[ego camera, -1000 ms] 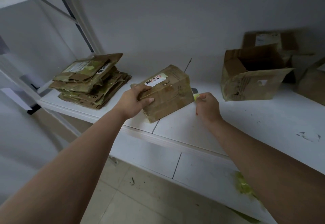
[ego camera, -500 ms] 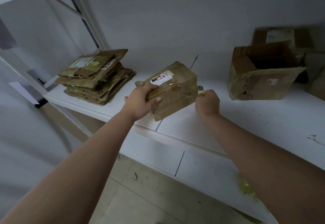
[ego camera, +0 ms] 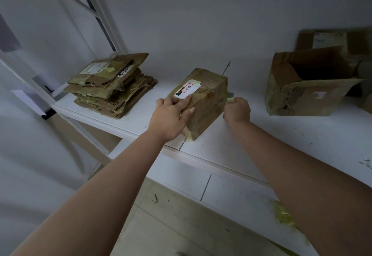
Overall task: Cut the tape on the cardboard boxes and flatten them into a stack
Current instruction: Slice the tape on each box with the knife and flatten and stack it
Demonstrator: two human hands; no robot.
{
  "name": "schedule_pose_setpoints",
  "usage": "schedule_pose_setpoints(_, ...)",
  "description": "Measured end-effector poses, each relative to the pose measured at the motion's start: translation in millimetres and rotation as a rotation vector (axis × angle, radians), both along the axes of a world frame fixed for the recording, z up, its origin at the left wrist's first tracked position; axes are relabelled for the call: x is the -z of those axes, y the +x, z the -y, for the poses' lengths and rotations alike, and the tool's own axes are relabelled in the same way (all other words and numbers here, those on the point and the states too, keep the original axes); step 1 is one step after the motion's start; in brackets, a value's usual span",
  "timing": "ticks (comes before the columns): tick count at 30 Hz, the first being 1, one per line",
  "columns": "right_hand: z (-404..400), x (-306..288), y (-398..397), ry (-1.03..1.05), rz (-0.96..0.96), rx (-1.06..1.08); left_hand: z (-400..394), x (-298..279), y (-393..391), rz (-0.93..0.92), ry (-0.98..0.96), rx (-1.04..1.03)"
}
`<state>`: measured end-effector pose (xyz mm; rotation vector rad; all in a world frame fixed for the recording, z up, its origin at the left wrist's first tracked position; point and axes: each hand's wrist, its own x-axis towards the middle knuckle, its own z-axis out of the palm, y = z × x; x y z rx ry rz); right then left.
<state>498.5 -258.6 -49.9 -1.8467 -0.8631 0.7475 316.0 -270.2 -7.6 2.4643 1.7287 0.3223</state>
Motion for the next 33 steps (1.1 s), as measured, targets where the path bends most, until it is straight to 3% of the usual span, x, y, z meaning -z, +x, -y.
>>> schedule_pose_setpoints(12, 44, 8, -57, 0.056, -0.175, -0.202, -4, -6, 4, -0.052, -0.048, -0.009)
schedule_pose_setpoints(26, 90, 0, -63, 0.022, -0.213, -0.381, -1, -6, 3, -0.129, -0.052, 0.013)
schedule_pose_setpoints(33, 100, 3, -57, 0.02, -0.046, -0.501, -6, -6, 2, -0.157, -0.067, 0.005)
